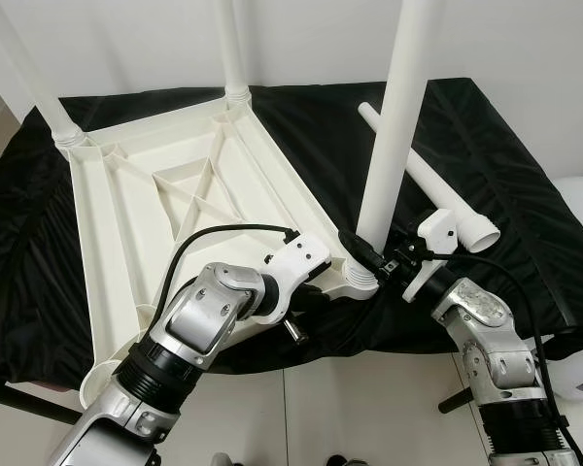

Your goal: Building children table

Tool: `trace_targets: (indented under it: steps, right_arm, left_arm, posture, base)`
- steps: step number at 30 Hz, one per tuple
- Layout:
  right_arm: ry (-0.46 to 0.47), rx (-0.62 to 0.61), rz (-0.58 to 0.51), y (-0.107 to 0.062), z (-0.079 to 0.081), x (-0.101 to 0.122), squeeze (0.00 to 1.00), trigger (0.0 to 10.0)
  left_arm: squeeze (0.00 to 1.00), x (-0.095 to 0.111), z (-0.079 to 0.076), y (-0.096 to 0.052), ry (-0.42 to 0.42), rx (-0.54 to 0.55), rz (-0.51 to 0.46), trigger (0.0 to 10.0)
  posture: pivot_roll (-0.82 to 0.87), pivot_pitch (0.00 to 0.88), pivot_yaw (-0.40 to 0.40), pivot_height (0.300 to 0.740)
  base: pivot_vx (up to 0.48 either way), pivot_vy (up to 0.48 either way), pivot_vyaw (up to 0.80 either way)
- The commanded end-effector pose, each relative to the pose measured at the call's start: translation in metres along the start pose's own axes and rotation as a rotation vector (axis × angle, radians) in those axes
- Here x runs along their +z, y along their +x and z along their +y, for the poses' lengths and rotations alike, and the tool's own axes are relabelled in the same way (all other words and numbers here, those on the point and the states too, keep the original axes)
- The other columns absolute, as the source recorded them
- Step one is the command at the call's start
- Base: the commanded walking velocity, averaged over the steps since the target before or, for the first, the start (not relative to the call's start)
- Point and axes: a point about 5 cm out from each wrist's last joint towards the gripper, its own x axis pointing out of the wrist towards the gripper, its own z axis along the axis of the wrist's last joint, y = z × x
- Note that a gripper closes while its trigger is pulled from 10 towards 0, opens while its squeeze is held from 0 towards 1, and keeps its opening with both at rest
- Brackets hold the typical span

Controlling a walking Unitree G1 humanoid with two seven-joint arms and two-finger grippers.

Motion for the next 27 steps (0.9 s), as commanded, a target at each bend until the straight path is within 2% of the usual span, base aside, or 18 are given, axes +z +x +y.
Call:
trace_targets:
  steps: [1, 17, 25, 27]
  right_arm:
    - [0.076, 0.135, 0.023, 0.010, 0.032, -0.012, 0.00, 10.0]
    - [0.080, 0.143, 0.015, 0.011, 0.031, -0.011, 0.00, 10.0]
    - [0.095, 0.276, 0.030, 0.011, 0.019, -0.009, 0.00, 10.0]
    - [0.105, 0.380, 0.052, 0.013, 0.014, -0.007, 0.00, 10.0]
  left_arm:
    - [0.00, 0.010, 0.014, -0.002, -0.017, 0.155, -0.034, 10.0]
    - [0.00, 0.010, 0.013, -0.003, -0.007, 0.146, -0.031, 10.0]
    - [0.00, 0.007, 0.008, -0.004, 0.022, 0.115, -0.015, 10.0]
    - [0.00, 0.003, 0.006, -0.005, 0.031, 0.102, -0.003, 10.0]
  posture:
    - [-0.07, 0.170, 0.052, 0.740]
    - [-0.07, 0.168, 0.050, 0.740]
    - [-0.06, 0.174, 0.052, 0.740]
    - [-0.06, 0.174, 0.055, 0.740]
  base:
    - [0.000, 0.000, 0.00]
    - [0.000, 0.000, 0.00]
    - [0.000, 0.000, 0.00]
    - [0.000, 0.000, 0.00]
